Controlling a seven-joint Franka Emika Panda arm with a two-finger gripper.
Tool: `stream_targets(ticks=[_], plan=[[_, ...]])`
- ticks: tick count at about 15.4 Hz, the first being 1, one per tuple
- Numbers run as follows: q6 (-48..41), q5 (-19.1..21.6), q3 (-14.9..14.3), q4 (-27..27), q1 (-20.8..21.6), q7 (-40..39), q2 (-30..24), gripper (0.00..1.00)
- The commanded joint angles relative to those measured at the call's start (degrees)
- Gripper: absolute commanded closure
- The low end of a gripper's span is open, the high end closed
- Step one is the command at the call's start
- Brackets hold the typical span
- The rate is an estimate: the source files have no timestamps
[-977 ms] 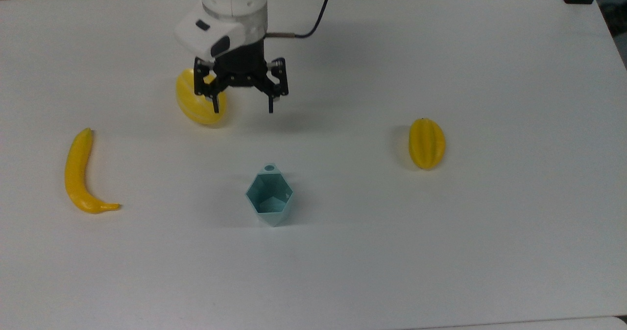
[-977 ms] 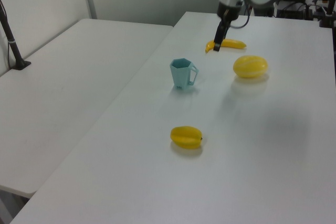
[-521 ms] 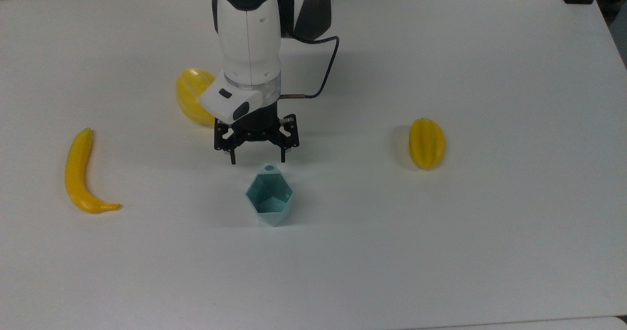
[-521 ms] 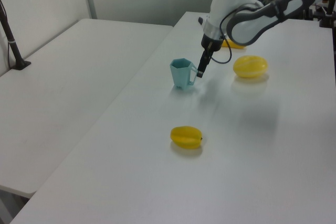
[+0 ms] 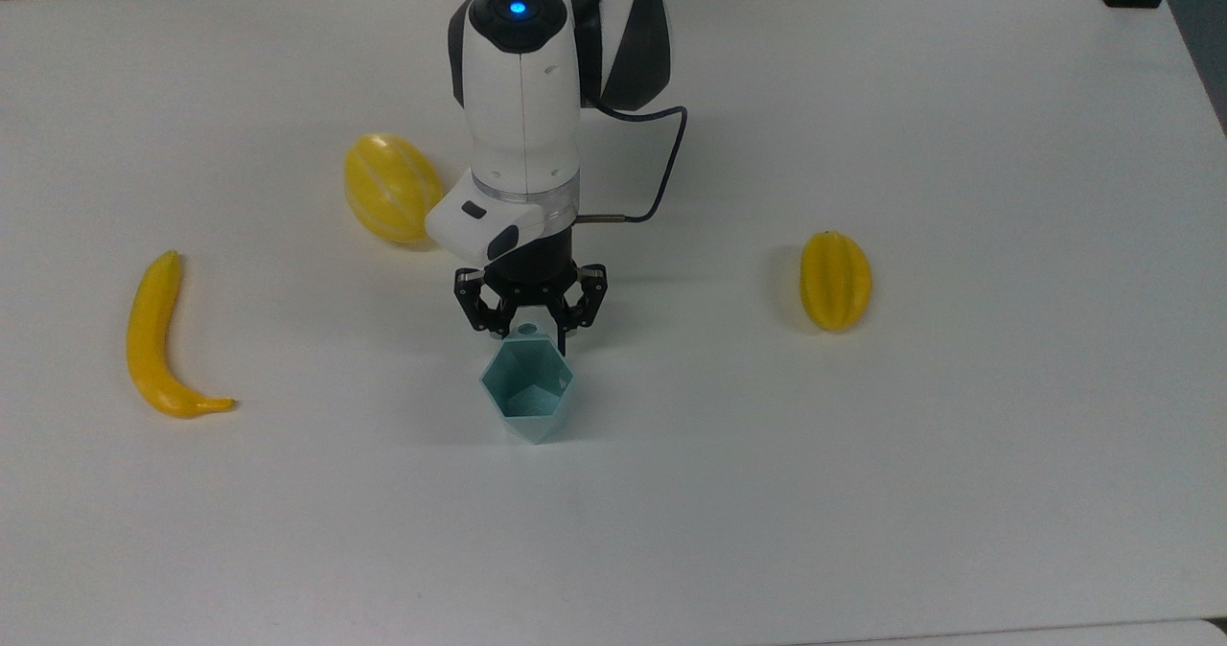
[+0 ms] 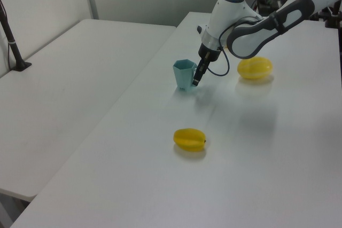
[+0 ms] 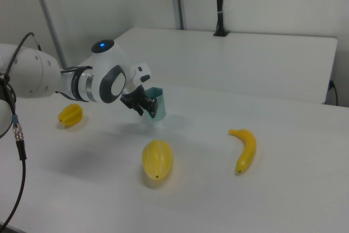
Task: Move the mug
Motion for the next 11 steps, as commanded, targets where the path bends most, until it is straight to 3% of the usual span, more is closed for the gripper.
stream_targets(ticks=[1, 3, 6, 8, 11], plan=[[1.29, -0.49, -0.39, 0.35, 0.42, 1.34, 0.17, 0.81], [1.29, -0.75, -0.22, 0.26, 0.51, 1.34, -0.1, 0.95], [0.76, -0.75, -0.22, -1.31, 0.68, 1.34, -3.33, 0.98], [0.41, -0.75, -0.22, -6.56, 0.68, 1.43, -8.85, 0.98], [0.23, -0.75, -0.22, -18.6, 0.68, 1.43, -19.75, 0.98]])
